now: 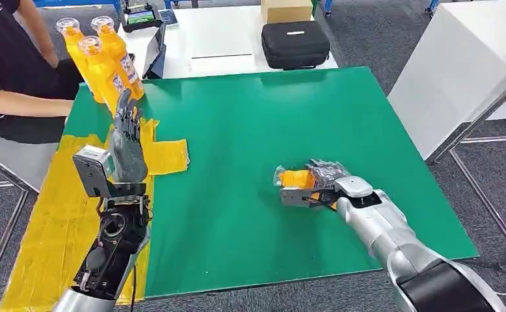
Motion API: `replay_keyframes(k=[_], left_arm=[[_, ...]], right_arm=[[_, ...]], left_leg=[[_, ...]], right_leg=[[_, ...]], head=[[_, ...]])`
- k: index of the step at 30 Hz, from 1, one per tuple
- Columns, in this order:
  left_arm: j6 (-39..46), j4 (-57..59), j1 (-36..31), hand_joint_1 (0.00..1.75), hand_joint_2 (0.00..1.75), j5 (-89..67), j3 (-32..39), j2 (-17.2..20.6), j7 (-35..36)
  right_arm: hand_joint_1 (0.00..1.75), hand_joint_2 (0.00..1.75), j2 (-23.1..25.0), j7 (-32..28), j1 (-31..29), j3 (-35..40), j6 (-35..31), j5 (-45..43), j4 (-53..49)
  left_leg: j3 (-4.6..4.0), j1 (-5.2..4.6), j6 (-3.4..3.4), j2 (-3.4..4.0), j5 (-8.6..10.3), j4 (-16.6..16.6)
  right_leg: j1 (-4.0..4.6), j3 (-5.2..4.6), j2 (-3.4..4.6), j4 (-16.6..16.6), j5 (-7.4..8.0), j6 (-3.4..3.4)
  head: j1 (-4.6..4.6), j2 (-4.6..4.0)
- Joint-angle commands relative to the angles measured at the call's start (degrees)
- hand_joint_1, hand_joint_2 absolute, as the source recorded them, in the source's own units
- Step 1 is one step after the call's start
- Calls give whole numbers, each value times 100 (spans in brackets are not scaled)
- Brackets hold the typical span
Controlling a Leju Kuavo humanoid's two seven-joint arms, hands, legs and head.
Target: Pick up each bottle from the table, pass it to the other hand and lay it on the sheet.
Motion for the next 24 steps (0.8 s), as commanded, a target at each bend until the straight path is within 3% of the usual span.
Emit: replay_keyframes(k=[1, 2, 7, 12, 13, 18, 21, 24], left_arm=[[72, -73, 110, 0, 0, -60, 210, 51, 14], [85, -109, 176, 0, 0, -67, 234, 68, 2], [127, -193, 252, 0, 0, -82, 289, 108, -66], [226, -565, 675, 0, 0, -162, 498, 157, -111], [232, -605, 705, 0, 0, -174, 525, 154, -122], [233, -593, 673, 0, 0, -178, 527, 132, -123], [235, -674, 690, 0, 0, -257, 570, 105, -119], [244, -702, 719, 0, 0, -296, 573, 129, -101]], right_arm=[[0, 175, -179, -19, 88, 191, -131, -43, -153], [0, 0, -143, -12, 133, 91, -208, -158, -193], [0, 0, -93, 13, 255, 106, -435, -193, -425], [0, 0, -618, 272, 905, -325, -1433, -426, -2545], [0, 0, -724, 405, 1005, -344, -1260, -402, -2943], [0, 0, -743, 495, 1050, -384, -1421, -288, -3060], [0, 0, -993, 768, 1626, -860, -1973, -72, -4522], [0, 0, -1236, 749, 2621, -1438, -2347, -121, -6225]], left_leg=[[17, 3, -10, 8, -6, 0], [13, 0, -8, 7, -4, -2], [28, 0, -12, 21, -14, 0], [35, 1, -17, 25, -21, 2], [35, 1, -16, 25, -24, 3], [10, 1, -7, 6, -15, 9], [3, 3, -8, 3, -12, 6], [6, 4, -13, -10, -23, 15]], right_leg=[[5, 21, -8, -4, -7, -4], [3, 16, -7, -5, -4, -4], [4, 32, -2, -3, -12, -7], [8, 37, -6, 1, -19, -9], [8, 37, -5, 0, -21, -8], [5, 16, -18, 7, -19, -3], [7, 12, -23, 3, -17, -3], [9, 21, -41, 11, -33, -6]], head=[[0, 0], [0, 0], [0, 0], [0, 0], [0, 0], [0, 0], [0, 0], [0, 0]])
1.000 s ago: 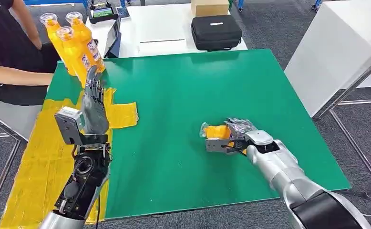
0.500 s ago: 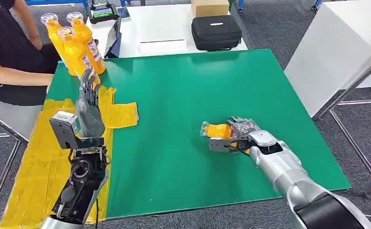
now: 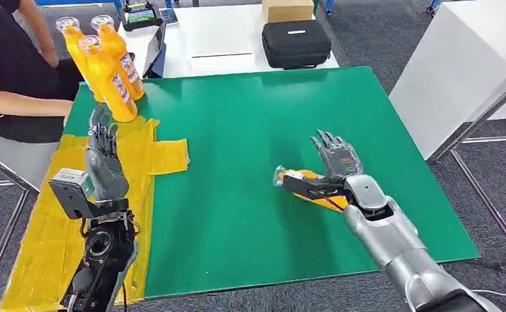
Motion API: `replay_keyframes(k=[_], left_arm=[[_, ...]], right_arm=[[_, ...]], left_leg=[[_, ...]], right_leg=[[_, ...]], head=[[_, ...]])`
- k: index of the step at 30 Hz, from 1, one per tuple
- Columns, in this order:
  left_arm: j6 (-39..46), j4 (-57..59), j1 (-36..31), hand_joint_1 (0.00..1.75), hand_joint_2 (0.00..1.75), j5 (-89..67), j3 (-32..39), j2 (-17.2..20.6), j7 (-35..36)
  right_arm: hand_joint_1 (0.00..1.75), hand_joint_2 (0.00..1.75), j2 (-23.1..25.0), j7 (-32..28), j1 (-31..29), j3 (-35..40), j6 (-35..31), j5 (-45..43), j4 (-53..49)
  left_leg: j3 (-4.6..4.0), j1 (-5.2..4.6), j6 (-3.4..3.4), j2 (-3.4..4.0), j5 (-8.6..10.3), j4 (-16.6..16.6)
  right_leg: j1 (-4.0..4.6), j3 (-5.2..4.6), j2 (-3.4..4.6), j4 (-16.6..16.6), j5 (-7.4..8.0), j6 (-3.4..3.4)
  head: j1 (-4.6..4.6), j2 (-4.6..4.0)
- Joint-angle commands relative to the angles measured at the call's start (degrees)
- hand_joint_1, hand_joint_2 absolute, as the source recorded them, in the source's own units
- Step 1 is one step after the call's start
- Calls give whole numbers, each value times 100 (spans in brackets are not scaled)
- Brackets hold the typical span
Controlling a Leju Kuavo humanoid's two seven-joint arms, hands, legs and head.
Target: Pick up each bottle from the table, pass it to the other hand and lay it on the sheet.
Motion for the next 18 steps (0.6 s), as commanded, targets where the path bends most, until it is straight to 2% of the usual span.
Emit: replay_keyframes(k=[1, 2, 3, 4, 6, 7, 8, 9, 11, 14, 18], left_arm=[[11, -51, 27, 0, 0, -105, 130, 84, 39], [20, -47, 55, 0, 0, -107, 139, 95, 39], [35, -47, 70, 0, 0, -105, 153, 93, 37], [52, -39, 76, 0, 0, -105, 169, 81, 37], [69, -27, 79, 0, 0, -102, 180, 74, 31], [103, -91, 149, 0, 0, -93, 251, 59, -6], [113, -141, 192, 0, 0, -95, 285, 57, -9], [112, -257, 289, 0, 0, -107, 351, 55, -26], [84, -352, 367, 0, 0, -123, 400, 67, -31], [15, -476, 435, 0, 0, -173, 552, 27, 39], [-39, -511, 477, 0, 0, -215, 624, 10, 95]], right_arm=[[0, 0, -675, 98, 1895, -1251, -914, 124, -3922], [0, 0, -679, -48, 2156, -1367, -1011, 67, -4172], [0, 175, -640, -151, 2348, -1494, -1033, -43, -4318], [0, 175, -569, -267, 2549, -1602, -1103, 7, -4449], [0, 175, -441, -377, 2736, -1669, -1008, -78, -4558], [0, 175, -343, -378, 2844, -1615, -397, -312, -4649], [0, 175, -306, -332, 2868, -1605, -264, -250, -4671], [0, 175, -340, -164, 2901, -1509, 196, -46, -4699], [0, 175, -358, -147, 2955, -1471, 366, -65, -4773], [0, 175, -535, 18, 3015, -1343, 1340, -317, -4779], [0, 175, -709, 153, 3170, -1281, 1629, -333, -4664]], left_leg=[[13, 1, -11, -16, -10, 1], [24, 2, -14, -24, -18, 2], [36, 5, -17, -33, -24, 1], [17, 2, -10, -42, -10, -4], [30, 3, -15, -48, -23, 2], [36, 1, -18, -35, -32, 5], [14, 3, -16, -30, -24, 2], [28, 4, -27, -16, -39, 6], [19, 2, -27, -9, -36, 2], [26, 2, -28, -1, -38, 4], [16, 6, -24, -12, -30, 1]], right_leg=[[4, 24, -32, -1, -19, -5], [6, 39, -43, -1, -29, -7], [10, 55, -55, -5, -36, -9], [5, 33, -55, -7, -21, -4], [7, 52, -69, -2, -44, 4], [6, 56, -57, 1, -47, 5], [6, 31, -46, -2, -31, 7], [7, 43, -38, 1, -38, 3], [5, 30, -27, -2, -31, 2], [6, 34, -30, 0, -36, 1], [8, 26, -35, -6, -30, 3]], head=[[2, 0], [-2, 0], [-2, 0], [0, 0], [-2, 0], [-2, 0], [2, 0], [-2, 0], [0, 0], [0, 0], [0, 0]])
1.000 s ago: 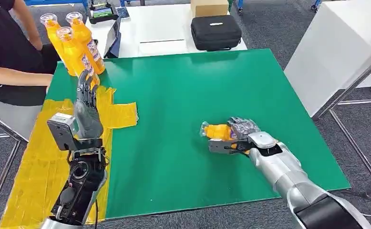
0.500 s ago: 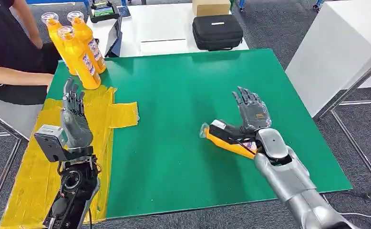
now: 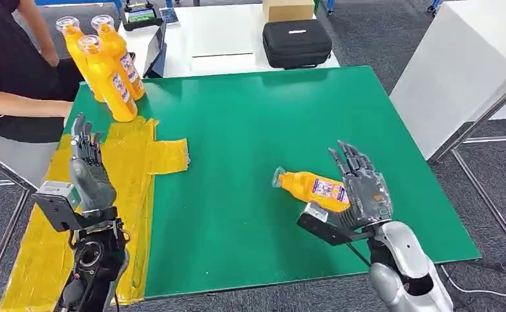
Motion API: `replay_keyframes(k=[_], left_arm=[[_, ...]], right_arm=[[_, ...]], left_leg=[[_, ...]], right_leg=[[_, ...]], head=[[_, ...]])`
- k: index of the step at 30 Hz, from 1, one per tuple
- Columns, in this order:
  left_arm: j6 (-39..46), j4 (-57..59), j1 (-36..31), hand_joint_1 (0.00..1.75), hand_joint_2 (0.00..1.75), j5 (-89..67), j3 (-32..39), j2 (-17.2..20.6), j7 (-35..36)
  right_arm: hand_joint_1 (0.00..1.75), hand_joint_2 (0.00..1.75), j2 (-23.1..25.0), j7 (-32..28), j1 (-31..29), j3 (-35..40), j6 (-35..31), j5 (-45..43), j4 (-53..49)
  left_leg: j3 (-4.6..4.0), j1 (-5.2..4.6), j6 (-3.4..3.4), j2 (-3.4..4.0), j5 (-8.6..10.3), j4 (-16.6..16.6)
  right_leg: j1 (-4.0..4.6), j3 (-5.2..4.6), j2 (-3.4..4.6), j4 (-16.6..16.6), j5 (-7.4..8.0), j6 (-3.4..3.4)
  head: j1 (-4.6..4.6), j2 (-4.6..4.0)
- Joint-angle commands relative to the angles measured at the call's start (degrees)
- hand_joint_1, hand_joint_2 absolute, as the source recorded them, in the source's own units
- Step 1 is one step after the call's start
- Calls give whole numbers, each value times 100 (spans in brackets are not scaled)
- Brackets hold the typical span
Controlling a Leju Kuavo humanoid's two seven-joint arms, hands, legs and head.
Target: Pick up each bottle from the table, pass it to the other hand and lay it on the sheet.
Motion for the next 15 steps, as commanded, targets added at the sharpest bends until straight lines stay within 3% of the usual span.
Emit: replay_keyframes(k=[1, 15], left_arm=[[-107, -109, 71, 0, 0, -95, 323, -38, 124], [-151, 35, -96, 0, 0, -170, 91, -70, 183]], right_arm=[[0, 175, -284, 255, 305, 90, 692, -112, -106], [0, 175, -329, 617, -59, -179, 546, 199, 916]], left_leg=[[34, 2, -11, 15, -18, 4], [33, 1, -11, 21, -13, 2]], right_leg=[[5, 37, -5, -3, -17, -5], [4, 37, 3, -7, -8, -4]], head=[[0, 0], [-2, 0]])
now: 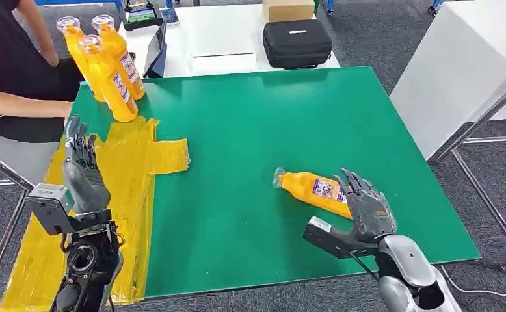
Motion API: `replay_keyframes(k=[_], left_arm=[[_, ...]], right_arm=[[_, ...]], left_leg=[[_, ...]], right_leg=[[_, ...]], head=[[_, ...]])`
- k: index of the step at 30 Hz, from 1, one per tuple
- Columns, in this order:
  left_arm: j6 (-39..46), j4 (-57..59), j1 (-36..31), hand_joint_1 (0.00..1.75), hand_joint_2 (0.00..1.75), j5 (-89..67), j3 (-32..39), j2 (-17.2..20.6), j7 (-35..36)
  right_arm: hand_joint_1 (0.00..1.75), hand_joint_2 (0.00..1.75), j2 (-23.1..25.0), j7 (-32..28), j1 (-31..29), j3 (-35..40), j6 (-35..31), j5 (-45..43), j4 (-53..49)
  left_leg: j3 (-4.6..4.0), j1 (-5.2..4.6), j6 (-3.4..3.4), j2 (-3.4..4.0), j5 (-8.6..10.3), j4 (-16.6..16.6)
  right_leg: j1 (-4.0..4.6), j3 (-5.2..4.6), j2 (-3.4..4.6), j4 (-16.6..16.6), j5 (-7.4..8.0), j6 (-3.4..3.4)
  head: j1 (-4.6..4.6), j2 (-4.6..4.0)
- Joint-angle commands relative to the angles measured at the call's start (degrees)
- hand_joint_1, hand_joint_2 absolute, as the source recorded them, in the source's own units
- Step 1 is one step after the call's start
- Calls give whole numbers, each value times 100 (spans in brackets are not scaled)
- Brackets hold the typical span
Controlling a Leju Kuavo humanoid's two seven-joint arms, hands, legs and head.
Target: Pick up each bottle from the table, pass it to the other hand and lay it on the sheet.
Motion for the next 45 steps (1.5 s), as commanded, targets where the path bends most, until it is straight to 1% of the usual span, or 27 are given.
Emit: replay_keyframes(k=[1, 5, 6, 9, 11, 12, 13, 14, 15, 17, 18, 21, 22, 24, 26, 28, 30, 31, 32, 33, 36, 37, 39, 40, 41, 44, 45], left_arm=[[20, 219, -207, 0, 0, -10, -83, -53, 48], [29, 209, -202, 0, 0, -10, -89, -52, 53], [29, 209, -202, 0, 0, -10, -89, -52, 53], [29, 209, -202, 0, 0, -10, -89, -52, 53], [29, 209, -202, 0, 0, -10, -89, -52, 53], [29, 209, -202, 0, 0, -10, -89, -52, 53], [37, 206, -200, 0, 0, -7, -86, -51, 64], [47, 195, -195, 0, 0, -5, -88, -51, 72], [60, 186, -185, 0, 0, -4, -89, -49, 76], [74, 195, -185, 0, 0, 1, -89, -45, 89], [74, 201, -190, 0, 0, 5, -91, -49, 94], [61, 272, -258, 0, 0, 25, -134, -36, 111], [57, 290, -276, 0, 0, 30, -145, -26, 113], [45, 355, -331, 0, 0, 62, -181, 7, 117], [46, 376, -354, 0, 0, 66, -209, 14, 117], [40, 396, -364, 0, 0, 81, -232, 15, 123], [25, 455, -383, 0, 0, 105, -266, 26, 125], [21, 473, -393, 0, 0, 118, -272, 24, 123], [20, 492, -407, 0, 0, 120, -278, 25, 124], [17, 524, -438, 0, 0, 128, -288, 21, 123], [-14, 594, -498, 0, 0, 159, -320, 13, 111], [-10, 610, -510, 0, 0, 156, -331, 6, 112], [-10, 610, -510, 0, 0, 156, -331, 6, 112], [-25, 620, -524, 0, 0, 158, -348, 15, 106], [-38, 659, -560, 0, 0, 161, -377, -2, 104], [-24, 780, -710, 0, 0, 159, -426, -25, 98], [-18, 801, -743, 0, 0, 153, -436, -23, 91]], right_arm=[[0, 175, 23, 228, -430, -133, -186, 357, 1004], [0, 175, 44, 286, -455, -127, -238, 460, 1064], [0, 175, 44, 286, -455, -127, -238, 460, 1064], [0, 175, 44, 286, -455, -127, -238, 460, 1064], [0, 175, 44, 286, -455, -127, -238, 460, 1064], [0, 175, 44, 286, -455, -127, -238, 460, 1064], [0, 175, 68, 310, -452, -135, -200, 461, 1116], [0, 175, 55, 403, -456, -138, -203, 618, 1152], [0, 175, 68, 421, -456, -153, -144, 615, 1239], [0, 175, 64, 442, -509, -148, -74, 609, 1430], [0, 175, 58, 445, -536, -144, -66, 606, 1505], [0, 175, 100, 408, -741, -119, 43, 476, 2042], [0, 175, 116, 395, -774, -116, 60, 446, 2133], [0, 175, 193, 368, -842, -105, 87, 379, 2440], [0, 175, 205, 363, -829, -86, 99, 371, 2559], [0, 175, 224, 385, -818, -114, 107, 352, 2660], [0, 175, 230, 407, -804, -168, 117, 336, 2778], [0, 175, 232, 405, -820, -176, 123, 336, 2828], [0, 175, 249, 408, -849, -185, 130, 333, 2891], [0, 175, 297, 394, -975, -183, 140, 333, 3104], [0, 175, 423, 320, -1332, -112, 111, 395, 3638], [0, 175, 451, 302, -1410, -93, 61, 394, 3772], [0, 175, 451, 302, -1410, -93, 61, 394, 3772], [0, 175, 474, 294, -1461, -79, 57, 407, 3857], [0, 175, 527, 279, -1553, -68, 57, 410, 4014], [0, 175, 726, 160, -1867, 50, 216, 392, 4666], [10, 175, 790, 114, -1939, 82, 214, 387, 4816]], left_leg=[[20, 2, -8, 15, -7, -1], [44, 5, -14, 25, -20, 2], [24, 3, -9, 16, -9, -1], [44, 5, -14, 24, -21, 3], [17, 3, -7, 13, -7, 0], [33, 4, -11, 21, -15, 3], [19, 2, -8, 15, -8, 0], [32, 3, -11, 21, -14, 2], [20, 3, -8, 14, -8, 0], [40, 4, -13, 23, -17, 3], [30, 4, -10, 18, -12, 1], [39, 4, -11, 26, -15, 0], [23, 4, -8, 17, -7, -2], [48, 5, -15, 29, -19, 2], [22, 4, -6, 12, -3, -4], [47, 7, -13, 19, -14, -2], [46, 5, -12, 21, -14, -3], [29, 3, -7, 13, -6, -4], [51, 3, -12, 22, -17, -2], [32, 3, -8, 18, -9, -4], [45, 3, -10, 27, -12, -2], [27, 5, -7, 24, -5, -3], [49, 5, -13, 33, -12, -3], [34, 6, -10, 19, -7, -2], [47, 6, -11, 22, -9, -3], [35, 7, -6, 23, -2, -3], [46, 8, -9, 32, -6, -3]], right_leg=[[5, 21, 1, -5, -4, -4], [10, 48, 1, -7, -15, -7], [6, 26, 0, -5, -7, -4], [10, 47, 1, -5, -17, -7], [6, 19, 1, -4, -5, -3], [8, 36, 1, -5, -12, -5], [5, 20, 1, -4, -6, -3], [7, 34, 1, -4, -11, -5], [6, 21, 1, -5, -6, -4], [8, 43, 1, -5, -14, -6], [7, 32, 0, -6, -9, -5], [8, 41, 5, -8, -10, -6], [7, 25, 3, -8, -4, -4], [10, 51, 4, -8, -13, -7], [6, 24, -1, -9, -3, -4], [11, 52, -3, -11, -13, -7], [9, 51, 0, -10, -13, -7], [7, 33, -2, -9, -7, -4], [8, 56, -1, -8, -17, -7], [6, 34, 1, -8, -8, -5], [7, 47, 6, -9, -9, -6], [8, 28, 9, -10, 0, -4], [10, 51, 8, -11, -7, -7], [9, 37, 0, -9, -5, -6], [11, 51, -2, -11, -9, -8], [10, 36, 6, -11, 1, -6], [12, 46, 10, -12, -1, -8]], head=[[0, 0], [0, 0], [-2, 0], [0, 0], [0, 0], [0, 0], [0, 0], [0, 0], [0, 0], [0, 0], [0, 0], [0, 0], [0, 0], [0, 0], [-2, 0], [0, 0], [0, 0], [0, 0], [0, 0], [-2, 0], [0, 0], [0, 0], [0, 0], [0, 0], [0, 0], [0, 0], [-2, 0]])
